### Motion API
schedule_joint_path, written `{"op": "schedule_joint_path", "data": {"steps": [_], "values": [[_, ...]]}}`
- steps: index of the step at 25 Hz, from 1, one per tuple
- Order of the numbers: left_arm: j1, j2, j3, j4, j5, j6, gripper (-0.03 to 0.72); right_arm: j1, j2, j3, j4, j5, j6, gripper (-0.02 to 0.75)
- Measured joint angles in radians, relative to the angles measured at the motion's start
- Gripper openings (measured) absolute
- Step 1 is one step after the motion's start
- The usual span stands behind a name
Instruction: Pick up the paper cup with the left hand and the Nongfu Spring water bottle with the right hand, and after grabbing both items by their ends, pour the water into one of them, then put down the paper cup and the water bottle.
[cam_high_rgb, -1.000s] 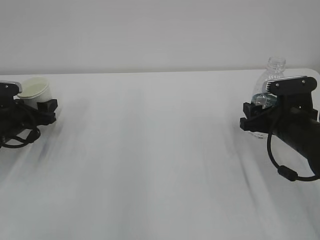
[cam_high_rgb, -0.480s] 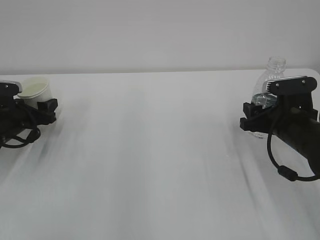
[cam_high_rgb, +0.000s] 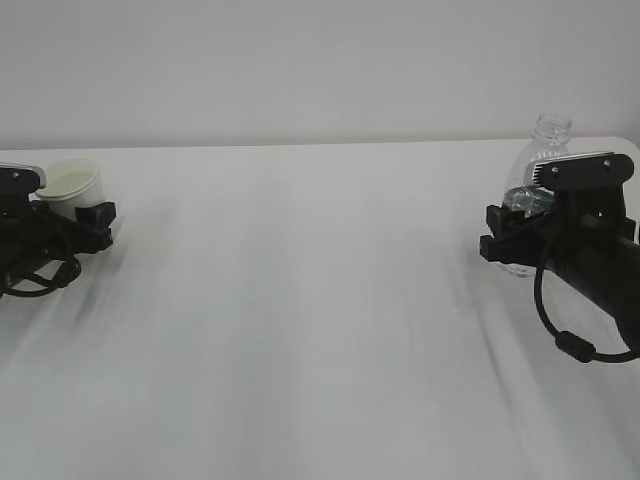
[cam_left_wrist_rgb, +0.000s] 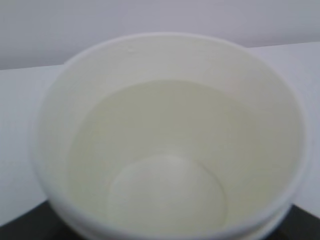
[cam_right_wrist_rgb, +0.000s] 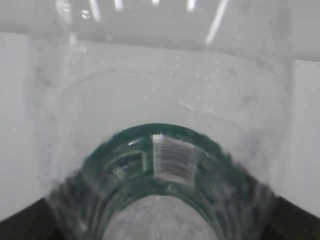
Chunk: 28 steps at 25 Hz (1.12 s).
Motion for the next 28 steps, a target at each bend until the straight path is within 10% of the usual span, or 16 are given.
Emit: {"op": "schedule_joint_path", "data": {"steps": [28], "values": [[0.0,0.012,0.0,-0.013,-0.02,0.002,0.582,0.0,0.0,0.0,0.0,0.0,0.005,0.482]]}}
